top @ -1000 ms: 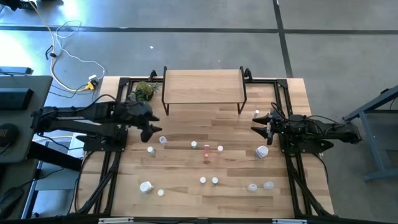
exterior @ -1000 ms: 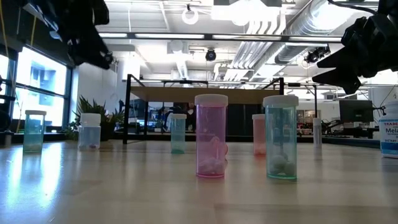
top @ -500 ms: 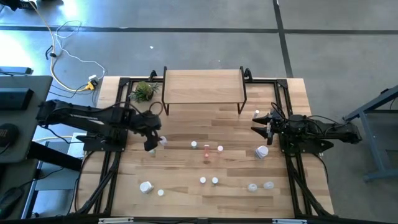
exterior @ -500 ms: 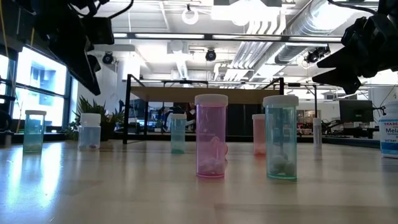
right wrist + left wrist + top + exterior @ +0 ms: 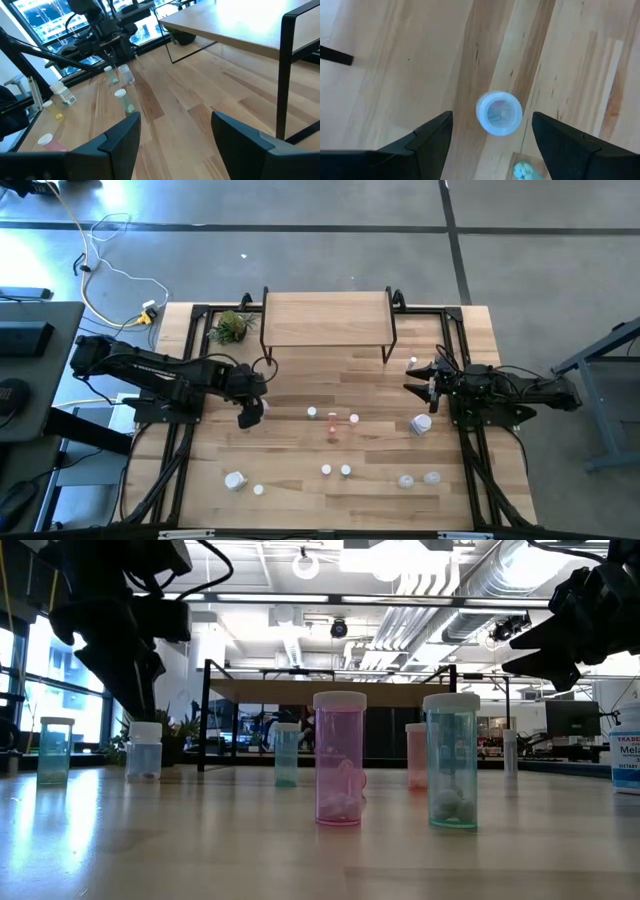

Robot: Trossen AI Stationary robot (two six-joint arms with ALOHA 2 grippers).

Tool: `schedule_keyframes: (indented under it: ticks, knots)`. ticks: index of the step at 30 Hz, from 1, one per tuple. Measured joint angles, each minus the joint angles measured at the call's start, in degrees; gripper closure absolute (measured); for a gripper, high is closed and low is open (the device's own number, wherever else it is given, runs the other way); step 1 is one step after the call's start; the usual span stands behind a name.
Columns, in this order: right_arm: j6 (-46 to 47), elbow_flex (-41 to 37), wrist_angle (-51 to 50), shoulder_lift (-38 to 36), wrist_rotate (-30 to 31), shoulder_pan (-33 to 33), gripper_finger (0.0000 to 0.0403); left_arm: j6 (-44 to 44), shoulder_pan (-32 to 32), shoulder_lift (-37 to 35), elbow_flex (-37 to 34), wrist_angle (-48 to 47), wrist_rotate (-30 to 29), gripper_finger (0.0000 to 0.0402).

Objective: Pick and place medicine bottles onto shelf by color
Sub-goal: Put the transparent pill bottle on the shelf

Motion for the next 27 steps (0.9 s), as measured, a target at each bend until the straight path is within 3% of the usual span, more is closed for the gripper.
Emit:
schedule_keyframes:
  ticks: [15,27]
  knots:
    - [0.0,-0.01,-0.19,-0.02,0.0,0.0,0.0169,0.0,0.02,5.56,-0.02,2.4,-0.18,0.0148]
    - [0.0,-0.02,-0.24,-0.02,0.0,0.0,0.0169,1.03,0.02,5.67,-0.02,2.42,0.29,0.0266]
